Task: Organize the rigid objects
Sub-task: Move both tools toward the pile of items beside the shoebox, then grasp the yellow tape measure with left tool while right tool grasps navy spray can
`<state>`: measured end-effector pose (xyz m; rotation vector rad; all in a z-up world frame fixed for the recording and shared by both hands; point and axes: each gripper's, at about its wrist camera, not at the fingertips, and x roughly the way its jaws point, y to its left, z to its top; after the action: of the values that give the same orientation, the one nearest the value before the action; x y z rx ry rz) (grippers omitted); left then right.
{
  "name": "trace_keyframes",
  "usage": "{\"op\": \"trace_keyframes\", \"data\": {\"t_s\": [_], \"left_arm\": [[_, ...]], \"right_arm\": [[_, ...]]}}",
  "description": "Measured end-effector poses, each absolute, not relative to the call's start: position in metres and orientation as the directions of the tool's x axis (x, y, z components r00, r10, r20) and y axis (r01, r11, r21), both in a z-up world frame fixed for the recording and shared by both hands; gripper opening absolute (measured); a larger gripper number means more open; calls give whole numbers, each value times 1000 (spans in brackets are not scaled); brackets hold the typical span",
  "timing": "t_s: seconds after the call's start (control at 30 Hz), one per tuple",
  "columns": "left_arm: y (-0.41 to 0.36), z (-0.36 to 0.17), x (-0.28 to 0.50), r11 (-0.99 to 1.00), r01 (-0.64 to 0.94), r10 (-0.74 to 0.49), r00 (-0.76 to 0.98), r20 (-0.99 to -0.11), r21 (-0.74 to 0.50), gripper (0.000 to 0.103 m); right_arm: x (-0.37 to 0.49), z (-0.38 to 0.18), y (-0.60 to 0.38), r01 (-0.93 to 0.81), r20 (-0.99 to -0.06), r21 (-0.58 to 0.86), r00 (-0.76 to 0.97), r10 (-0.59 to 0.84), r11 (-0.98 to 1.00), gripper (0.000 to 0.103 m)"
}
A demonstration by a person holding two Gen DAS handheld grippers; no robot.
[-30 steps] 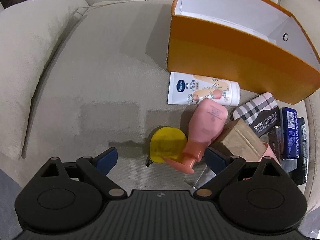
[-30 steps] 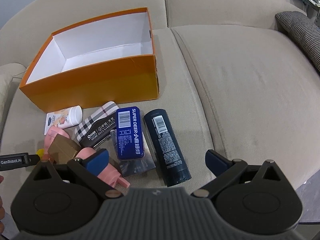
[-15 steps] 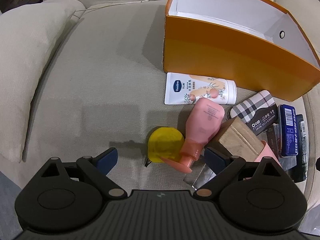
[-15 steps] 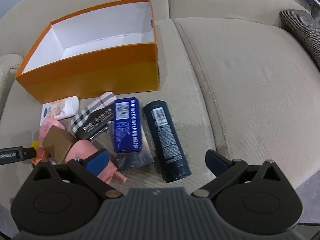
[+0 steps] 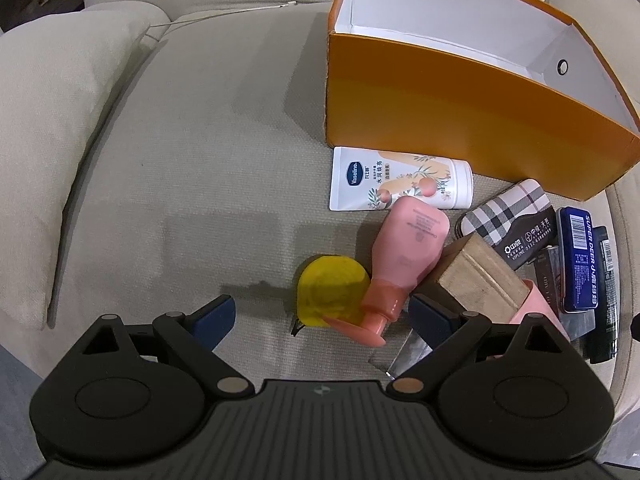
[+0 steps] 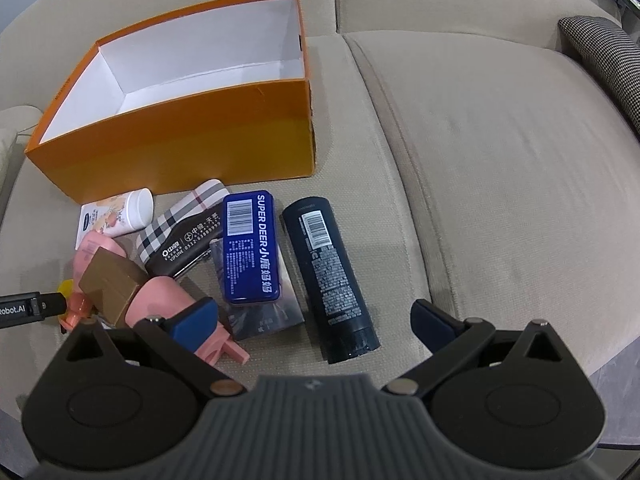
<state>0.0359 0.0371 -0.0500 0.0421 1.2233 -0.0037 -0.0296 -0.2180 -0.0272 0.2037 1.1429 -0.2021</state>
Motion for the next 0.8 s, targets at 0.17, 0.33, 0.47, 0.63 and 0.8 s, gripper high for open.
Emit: {"op": "trace_keyframes", "data": {"t_s": [0.17, 0.33, 0.47, 0.63, 0.8], "left_arm": [[37, -50, 36, 999, 29, 22, 341, -940, 33, 103], [44, -45, 46, 999, 33, 0, 335, -942, 12, 103], [67, -38, 66, 998, -40, -23, 341, -940, -39, 103], [83, -60, 86, 986, -136, -60, 273, -960, -100, 103], [78, -72, 102, 977, -165, -88, 254, -963, -133, 103]], "right_arm": [[-29, -26, -216, 256, -913, 60, 405, -51, 965, 102], [-22, -27, -219, 246, -918, 76, 396, -28, 966, 102], [-4, -30, -231, 239, -928, 35, 369, -57, 970, 102], [4, -34, -243, 275, -931, 22, 357, -80, 961, 102], [1, -35, -240, 256, -932, 44, 358, -53, 966, 102]]}}
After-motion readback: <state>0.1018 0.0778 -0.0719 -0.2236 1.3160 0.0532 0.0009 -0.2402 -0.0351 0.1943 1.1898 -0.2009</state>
